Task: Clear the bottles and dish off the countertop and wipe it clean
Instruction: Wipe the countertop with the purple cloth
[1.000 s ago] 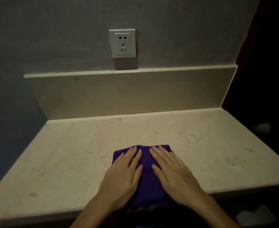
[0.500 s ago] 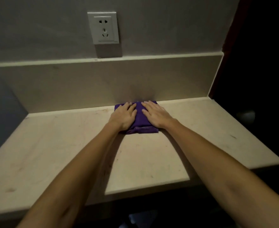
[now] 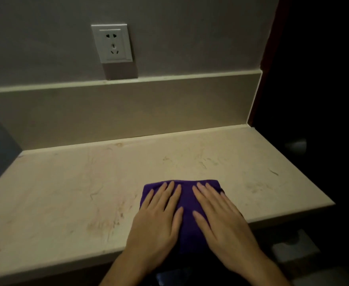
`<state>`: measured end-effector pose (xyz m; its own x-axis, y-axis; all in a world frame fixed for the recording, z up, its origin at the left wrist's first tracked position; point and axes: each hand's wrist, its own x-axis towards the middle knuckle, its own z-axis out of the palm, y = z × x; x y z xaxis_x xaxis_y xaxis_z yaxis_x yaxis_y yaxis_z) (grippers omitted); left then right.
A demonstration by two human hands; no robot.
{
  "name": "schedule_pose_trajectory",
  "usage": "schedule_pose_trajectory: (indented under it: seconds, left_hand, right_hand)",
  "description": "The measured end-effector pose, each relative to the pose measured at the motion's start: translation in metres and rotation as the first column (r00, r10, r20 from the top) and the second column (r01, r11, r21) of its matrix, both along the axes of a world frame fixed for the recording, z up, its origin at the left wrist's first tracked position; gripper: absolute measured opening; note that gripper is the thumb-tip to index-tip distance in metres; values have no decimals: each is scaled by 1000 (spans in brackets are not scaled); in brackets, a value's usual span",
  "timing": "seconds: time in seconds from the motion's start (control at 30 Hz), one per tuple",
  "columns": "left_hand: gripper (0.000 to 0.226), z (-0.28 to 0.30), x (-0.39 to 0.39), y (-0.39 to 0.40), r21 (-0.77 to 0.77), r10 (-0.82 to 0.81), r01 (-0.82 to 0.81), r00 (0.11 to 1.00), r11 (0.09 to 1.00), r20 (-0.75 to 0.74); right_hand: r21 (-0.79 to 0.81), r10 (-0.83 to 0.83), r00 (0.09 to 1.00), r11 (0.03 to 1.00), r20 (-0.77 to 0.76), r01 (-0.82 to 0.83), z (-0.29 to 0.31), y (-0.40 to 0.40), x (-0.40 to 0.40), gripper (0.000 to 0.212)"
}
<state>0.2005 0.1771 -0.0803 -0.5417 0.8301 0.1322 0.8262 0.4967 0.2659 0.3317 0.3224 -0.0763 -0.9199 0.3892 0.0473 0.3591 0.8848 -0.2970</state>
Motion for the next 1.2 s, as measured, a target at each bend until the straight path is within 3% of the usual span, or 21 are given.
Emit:
schedule_pose_trajectory:
  seconds: [0.27, 0.43, 0.53, 0.63, 0.77, 0.9, 1.07, 1.2]
  left_hand:
    - [85, 4, -82, 88, -45, 12, -14, 999, 999, -34]
    - [63, -3, -151, 175, -69, 19, -22, 999, 997, -48]
    - [79, -1, -172, 200, -70, 2, -8, 996, 998, -87]
    - [78, -4, -180, 209, -27, 21, -24, 994, 999, -107]
    - [81, -3, -154, 192, -29, 44, -46, 997, 999, -65]
    - [87, -3, -65, 150, -39, -36, 34, 998, 999, -52]
    - [67, -17, 35, 109, 14, -95, 96, 992, 995, -77]
    - [52, -23, 40, 111, 77, -115, 129, 978, 989, -173]
  right_hand:
    - [6, 42, 998, 999, -44, -42, 0, 103, -88, 60]
    - [28, 35, 999, 999, -33, -34, -3, 191, -157, 58]
    - [45, 15, 1000, 999, -27, -14, -5, 216, -178, 57]
    - [48, -15, 999, 999, -41, 17, -4, 216, -182, 58]
    - [23, -25, 999, 999, -33, 26, -2, 195, -149, 60]
    - [53, -8, 998, 999, -59, 12, -8, 156, -57, 61]
    - [-15, -47, 999, 999, -20, 46, -5, 103, 51, 66]
    - [40, -77, 992, 996, -97, 81, -6, 99, 64, 77]
